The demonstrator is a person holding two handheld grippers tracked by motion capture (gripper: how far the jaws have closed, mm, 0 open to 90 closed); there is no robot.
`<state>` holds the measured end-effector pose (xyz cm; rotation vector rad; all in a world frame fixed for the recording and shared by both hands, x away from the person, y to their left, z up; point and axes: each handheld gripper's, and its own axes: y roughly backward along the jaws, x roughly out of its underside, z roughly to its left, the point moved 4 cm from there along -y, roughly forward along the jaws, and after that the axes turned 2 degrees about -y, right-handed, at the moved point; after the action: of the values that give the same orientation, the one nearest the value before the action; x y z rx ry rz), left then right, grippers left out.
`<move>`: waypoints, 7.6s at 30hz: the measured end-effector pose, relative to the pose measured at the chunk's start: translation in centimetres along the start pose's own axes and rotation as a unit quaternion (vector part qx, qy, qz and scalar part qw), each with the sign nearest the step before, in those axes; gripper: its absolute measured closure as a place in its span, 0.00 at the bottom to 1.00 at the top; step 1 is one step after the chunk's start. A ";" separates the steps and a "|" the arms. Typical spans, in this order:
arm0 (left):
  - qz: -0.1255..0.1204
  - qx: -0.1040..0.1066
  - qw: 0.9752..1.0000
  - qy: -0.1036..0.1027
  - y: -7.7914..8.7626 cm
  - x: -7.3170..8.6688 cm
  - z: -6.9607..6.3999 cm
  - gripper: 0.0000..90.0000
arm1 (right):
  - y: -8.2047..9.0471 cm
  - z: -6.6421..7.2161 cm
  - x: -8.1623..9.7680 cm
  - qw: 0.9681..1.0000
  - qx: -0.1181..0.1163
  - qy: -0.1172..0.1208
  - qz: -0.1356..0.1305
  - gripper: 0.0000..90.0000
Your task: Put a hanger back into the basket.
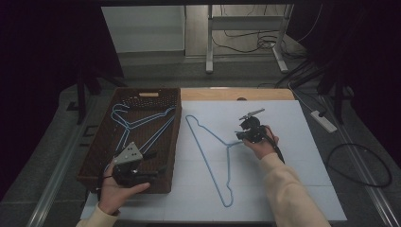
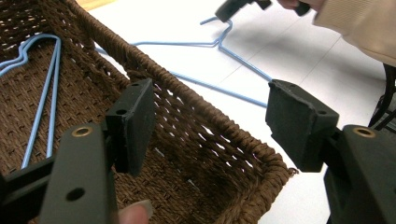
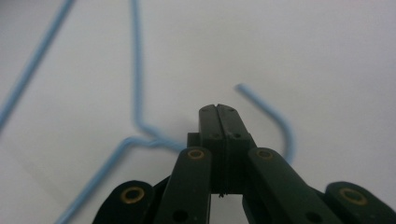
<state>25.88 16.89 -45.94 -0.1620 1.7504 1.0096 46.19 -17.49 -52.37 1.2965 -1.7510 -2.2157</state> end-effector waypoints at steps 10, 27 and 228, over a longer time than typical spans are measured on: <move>0.000 0.001 1.000 0.001 -0.1 0.0 0.1 0.38 | -1.9 -2.5 -0.2 0.999 0.014 0.021 0.045 1.00; 0.001 0.008 1.000 0.000 -0.3 -0.1 -0.2 0.38 | 2.7 -3.0 5.4 0.995 0.029 0.010 0.096 1.00; 0.047 0.112 0.992 0.038 -9.7 -8.0 -7.3 0.96 | 14.0 1.5 12.2 0.977 -0.065 0.005 -0.202 0.34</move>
<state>29.38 2.90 -43.94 0.0246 1.9424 0.8751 31.02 -27.46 -47.93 1.7567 -1.4088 -2.4639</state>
